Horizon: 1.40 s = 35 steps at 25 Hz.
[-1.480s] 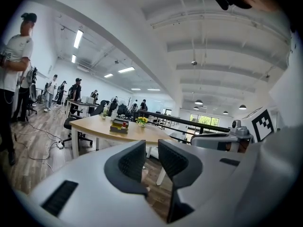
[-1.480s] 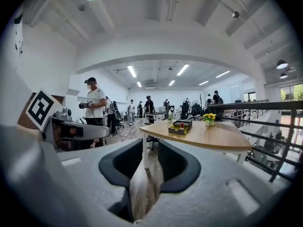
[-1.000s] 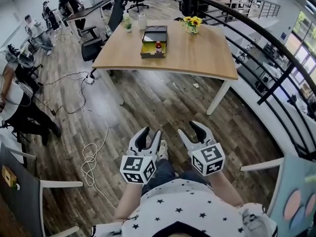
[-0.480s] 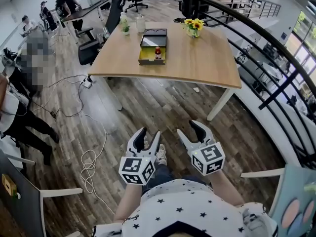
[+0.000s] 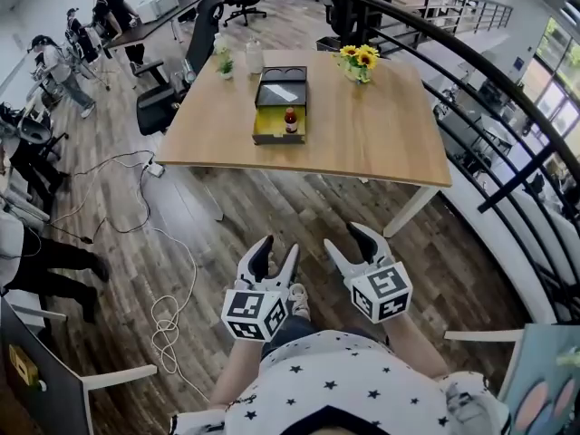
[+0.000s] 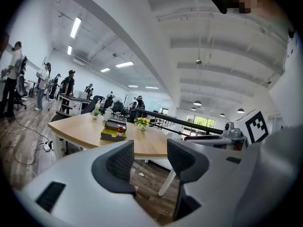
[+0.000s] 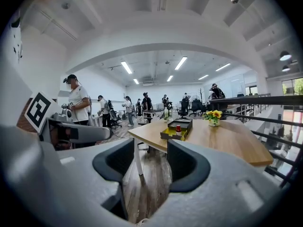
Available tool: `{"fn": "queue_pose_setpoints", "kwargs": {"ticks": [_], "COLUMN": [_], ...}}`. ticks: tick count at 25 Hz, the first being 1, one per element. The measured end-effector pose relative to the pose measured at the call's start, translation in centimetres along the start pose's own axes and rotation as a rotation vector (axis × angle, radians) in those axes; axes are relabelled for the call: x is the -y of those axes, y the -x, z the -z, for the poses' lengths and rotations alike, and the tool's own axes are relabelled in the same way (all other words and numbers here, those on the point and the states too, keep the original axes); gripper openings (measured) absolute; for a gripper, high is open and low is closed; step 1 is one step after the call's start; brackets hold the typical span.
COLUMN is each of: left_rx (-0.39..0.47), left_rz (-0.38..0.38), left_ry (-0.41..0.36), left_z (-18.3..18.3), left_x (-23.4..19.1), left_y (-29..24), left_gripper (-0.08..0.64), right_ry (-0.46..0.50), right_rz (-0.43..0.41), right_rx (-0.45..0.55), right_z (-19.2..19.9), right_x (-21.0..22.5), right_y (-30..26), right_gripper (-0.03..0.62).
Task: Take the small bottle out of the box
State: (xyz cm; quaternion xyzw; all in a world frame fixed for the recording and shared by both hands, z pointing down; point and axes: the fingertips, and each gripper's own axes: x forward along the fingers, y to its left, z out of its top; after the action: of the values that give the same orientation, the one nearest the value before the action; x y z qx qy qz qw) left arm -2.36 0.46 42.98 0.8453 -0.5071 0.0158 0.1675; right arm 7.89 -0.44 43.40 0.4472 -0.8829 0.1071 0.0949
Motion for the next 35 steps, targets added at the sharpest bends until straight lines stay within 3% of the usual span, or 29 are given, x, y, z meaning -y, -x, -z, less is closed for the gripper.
{"fn": "queue_pose_setpoints", "kwargs": {"ticks": [17,35], "left_rx": [-0.01,-0.024], "left_rz": [0.018,0.026], "left_ry": [-0.001,0.028], "left_z": [-5.7,-7.3], "left_x": [-9.7,-16.2], "left_y": [-10.4,-15.5], "left_gripper": [0.198,0.198], "right_ry": [0.019,0.033], "right_rz": [0.027,0.044], "right_rx": [0.013,-0.01], "right_z": [-5.6,-6.9], "right_x": [5.0,6.8], "right_y": [-13.1,-21.4], "right_gripper": [0.201,0.201]}}
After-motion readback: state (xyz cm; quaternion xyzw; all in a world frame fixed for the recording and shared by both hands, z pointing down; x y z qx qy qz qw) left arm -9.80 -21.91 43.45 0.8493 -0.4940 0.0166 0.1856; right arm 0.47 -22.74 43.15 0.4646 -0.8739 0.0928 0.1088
